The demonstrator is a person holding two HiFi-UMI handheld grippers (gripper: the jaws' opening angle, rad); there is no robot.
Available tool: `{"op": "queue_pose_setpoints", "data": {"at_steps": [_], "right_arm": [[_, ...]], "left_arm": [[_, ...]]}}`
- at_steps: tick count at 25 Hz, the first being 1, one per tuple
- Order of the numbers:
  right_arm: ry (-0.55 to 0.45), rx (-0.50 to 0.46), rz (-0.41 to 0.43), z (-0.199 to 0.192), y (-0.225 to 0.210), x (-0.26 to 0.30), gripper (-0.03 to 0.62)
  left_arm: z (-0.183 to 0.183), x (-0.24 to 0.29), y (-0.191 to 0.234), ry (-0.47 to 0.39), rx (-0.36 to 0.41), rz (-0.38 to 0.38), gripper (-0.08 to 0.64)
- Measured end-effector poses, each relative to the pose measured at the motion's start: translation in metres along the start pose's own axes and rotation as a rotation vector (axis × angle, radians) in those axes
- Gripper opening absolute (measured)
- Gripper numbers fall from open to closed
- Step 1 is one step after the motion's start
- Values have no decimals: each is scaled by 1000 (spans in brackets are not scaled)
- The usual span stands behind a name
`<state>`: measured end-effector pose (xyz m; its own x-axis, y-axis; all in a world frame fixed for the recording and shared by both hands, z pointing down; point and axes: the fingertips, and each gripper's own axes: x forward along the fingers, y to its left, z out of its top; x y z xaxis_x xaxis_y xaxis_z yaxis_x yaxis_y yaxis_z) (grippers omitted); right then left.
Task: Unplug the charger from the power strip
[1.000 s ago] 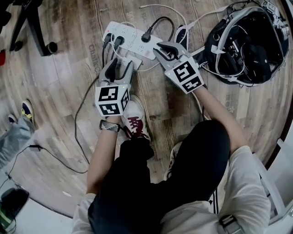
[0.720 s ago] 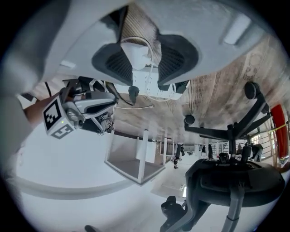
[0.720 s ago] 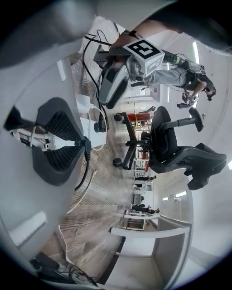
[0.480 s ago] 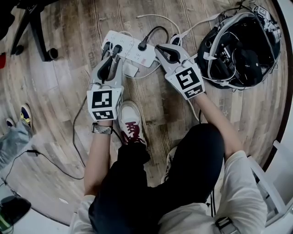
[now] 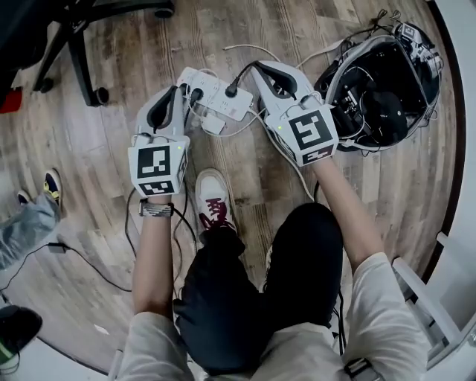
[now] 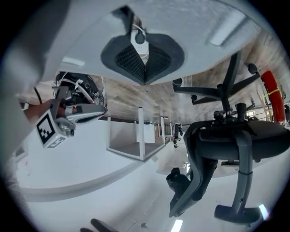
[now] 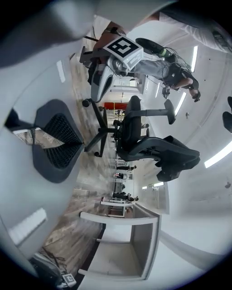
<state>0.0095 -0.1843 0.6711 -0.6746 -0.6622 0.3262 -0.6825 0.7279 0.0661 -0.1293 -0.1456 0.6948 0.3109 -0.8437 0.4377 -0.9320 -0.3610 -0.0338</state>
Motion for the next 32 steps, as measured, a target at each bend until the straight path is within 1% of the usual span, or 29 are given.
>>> {"op": "queue_pose_setpoints", "data": {"at_steps": [3, 6, 9, 12, 15, 18, 21, 27, 30, 32], "right_arm": [[-30, -5, -11, 50, -6, -10, 3], [-59, 9, -38, 115, -19, -31, 3], [-80, -1, -54, 189, -27, -57, 3], [-96, -14, -60, 267, -26, -91, 3], [-119, -35, -61, 345, -26, -120, 3], [-139, -48, -69, 412, -27, -145, 3], [-165, -24, -74, 475, -25, -168, 3], [-193, -1, -97, 590, -22, -226, 3], [-206, 6, -120, 641, -21, -260, 3], [-208, 4, -130, 669, -18, -283, 3]], "left_arm": [[41, -20, 6, -5, 9, -1, 5], [99, -44, 9, -24, 7, -2, 5], [167, -73, 10, -49, 8, 2, 5], [239, -108, 11, -68, 34, 1, 5], [312, -144, 18, -100, 49, 21, 5], [376, -176, 22, -133, 48, 34, 5], [436, -208, 25, -157, 53, 43, 5], [548, -279, 20, -206, 44, 52, 5], [594, -317, 14, -227, 36, 55, 5], [620, -342, 10, -244, 15, 63, 5]]}}
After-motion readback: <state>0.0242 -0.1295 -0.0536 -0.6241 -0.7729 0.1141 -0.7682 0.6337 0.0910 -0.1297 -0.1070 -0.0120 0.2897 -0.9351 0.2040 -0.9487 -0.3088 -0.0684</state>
